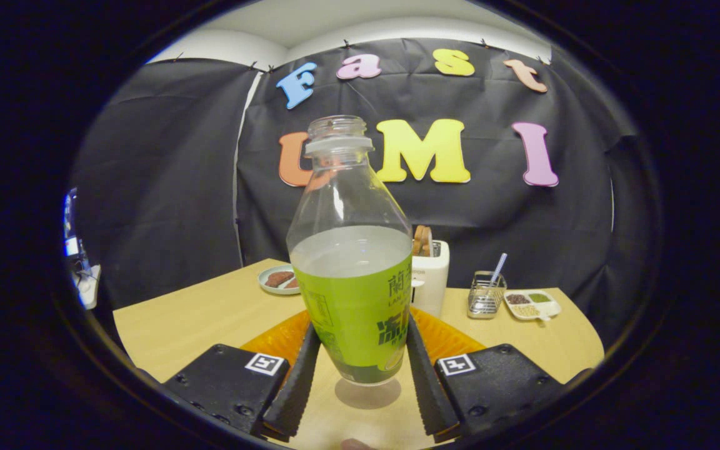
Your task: Take the bottle from table, then pour the juice into the cup, finally place the bottle on the coaster
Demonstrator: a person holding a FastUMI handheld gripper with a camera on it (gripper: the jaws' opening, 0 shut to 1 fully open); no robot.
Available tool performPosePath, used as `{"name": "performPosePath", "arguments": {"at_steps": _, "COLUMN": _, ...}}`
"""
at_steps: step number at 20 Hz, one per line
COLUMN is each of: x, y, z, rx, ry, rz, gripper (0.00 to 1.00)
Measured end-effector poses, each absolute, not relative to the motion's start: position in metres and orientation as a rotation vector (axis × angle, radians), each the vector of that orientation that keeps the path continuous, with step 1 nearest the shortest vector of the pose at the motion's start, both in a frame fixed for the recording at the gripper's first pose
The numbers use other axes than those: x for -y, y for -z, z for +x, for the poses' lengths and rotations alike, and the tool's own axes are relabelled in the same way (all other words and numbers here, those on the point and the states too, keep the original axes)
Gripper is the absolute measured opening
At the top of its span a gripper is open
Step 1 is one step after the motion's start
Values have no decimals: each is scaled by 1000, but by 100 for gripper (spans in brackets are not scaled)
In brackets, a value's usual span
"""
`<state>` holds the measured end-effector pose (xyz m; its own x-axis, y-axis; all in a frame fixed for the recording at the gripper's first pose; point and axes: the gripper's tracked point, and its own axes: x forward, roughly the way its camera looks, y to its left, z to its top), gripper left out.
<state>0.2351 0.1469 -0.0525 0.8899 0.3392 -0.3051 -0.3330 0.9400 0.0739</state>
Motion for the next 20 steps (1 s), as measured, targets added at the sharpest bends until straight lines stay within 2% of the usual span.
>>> {"name": "performPosePath", "arguments": {"at_steps": 8, "x": -157, "y": 117, "z": 263, "rx": -420, "ry": -359, "rz": 62, "gripper": 76}}
{"name": "performPosePath", "arguments": {"at_steps": 20, "x": -156, "y": 161, "z": 272, "rx": -447, "ry": -343, "rz": 35, "gripper": 79}}
